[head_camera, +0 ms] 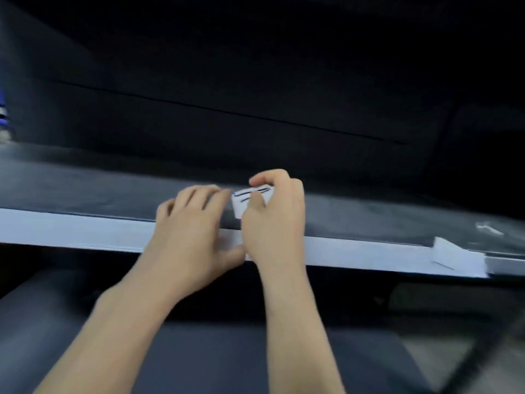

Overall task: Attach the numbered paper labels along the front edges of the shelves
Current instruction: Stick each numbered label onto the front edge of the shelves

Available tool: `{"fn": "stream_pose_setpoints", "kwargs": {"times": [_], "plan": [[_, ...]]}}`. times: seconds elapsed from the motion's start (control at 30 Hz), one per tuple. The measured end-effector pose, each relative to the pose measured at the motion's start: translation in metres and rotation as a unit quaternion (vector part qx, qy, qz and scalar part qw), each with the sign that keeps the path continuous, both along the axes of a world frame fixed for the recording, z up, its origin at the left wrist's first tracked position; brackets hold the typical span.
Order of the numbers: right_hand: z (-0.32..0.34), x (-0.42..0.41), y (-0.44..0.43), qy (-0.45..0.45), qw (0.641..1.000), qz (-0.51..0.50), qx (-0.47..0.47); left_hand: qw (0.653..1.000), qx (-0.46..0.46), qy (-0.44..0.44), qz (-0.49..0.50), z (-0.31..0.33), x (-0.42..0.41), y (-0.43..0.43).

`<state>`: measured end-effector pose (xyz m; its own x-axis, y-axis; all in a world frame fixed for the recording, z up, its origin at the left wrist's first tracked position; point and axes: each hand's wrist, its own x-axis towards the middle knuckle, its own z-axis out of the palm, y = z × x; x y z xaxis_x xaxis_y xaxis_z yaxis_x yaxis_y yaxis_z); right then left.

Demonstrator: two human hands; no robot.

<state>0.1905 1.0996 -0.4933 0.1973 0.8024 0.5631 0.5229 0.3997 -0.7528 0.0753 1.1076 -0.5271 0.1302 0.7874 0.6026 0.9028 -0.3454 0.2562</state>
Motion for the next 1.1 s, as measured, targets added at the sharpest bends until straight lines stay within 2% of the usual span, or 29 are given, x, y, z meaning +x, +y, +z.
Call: {"fn": "stream_pose_setpoints", "kwargs": {"times": [0.1, 0.27, 0.4, 0.53, 0.63, 0.73, 0.8, 1.1], "plan": [[0.014, 0.039, -0.016, -0.001, 0.998, 0.021, -0.063, 0.998, 0.037, -0.048, -0.02, 0.004, 0.039, -0.011], [0.024, 0.088, -0.037, 0.016, 0.99, 0.039, -0.136, 0.991, 0.082, -0.051, -0.091, 0.0, 0.086, -0.018], [0.018, 0.119, -0.037, 0.033, 0.986, 0.026, -0.163, 0.99, 0.114, -0.016, -0.086, -0.009, 0.11, -0.015], [0.006, 0.142, -0.028, -0.03, 0.982, -0.002, -0.188, 0.992, 0.097, 0.005, -0.084, -0.02, 0.124, -0.012], [-0.003, 0.167, -0.02, -0.053, 0.983, -0.063, -0.164, 0.996, 0.055, 0.018, -0.072, -0.027, 0.134, -0.013], [-0.012, 0.204, -0.015, -0.098, 0.963, -0.232, -0.099, 0.996, 0.05, 0.012, -0.074, -0.031, 0.139, -0.011], [-0.02, 0.226, -0.016, -0.116, 0.947, -0.292, -0.072, 0.995, 0.056, 0.008, -0.079, -0.032, 0.138, -0.01], [-0.049, 0.272, -0.005, -0.113, 0.926, -0.358, -0.035, 0.995, 0.035, 0.017, -0.088, -0.029, 0.131, -0.011]]}}
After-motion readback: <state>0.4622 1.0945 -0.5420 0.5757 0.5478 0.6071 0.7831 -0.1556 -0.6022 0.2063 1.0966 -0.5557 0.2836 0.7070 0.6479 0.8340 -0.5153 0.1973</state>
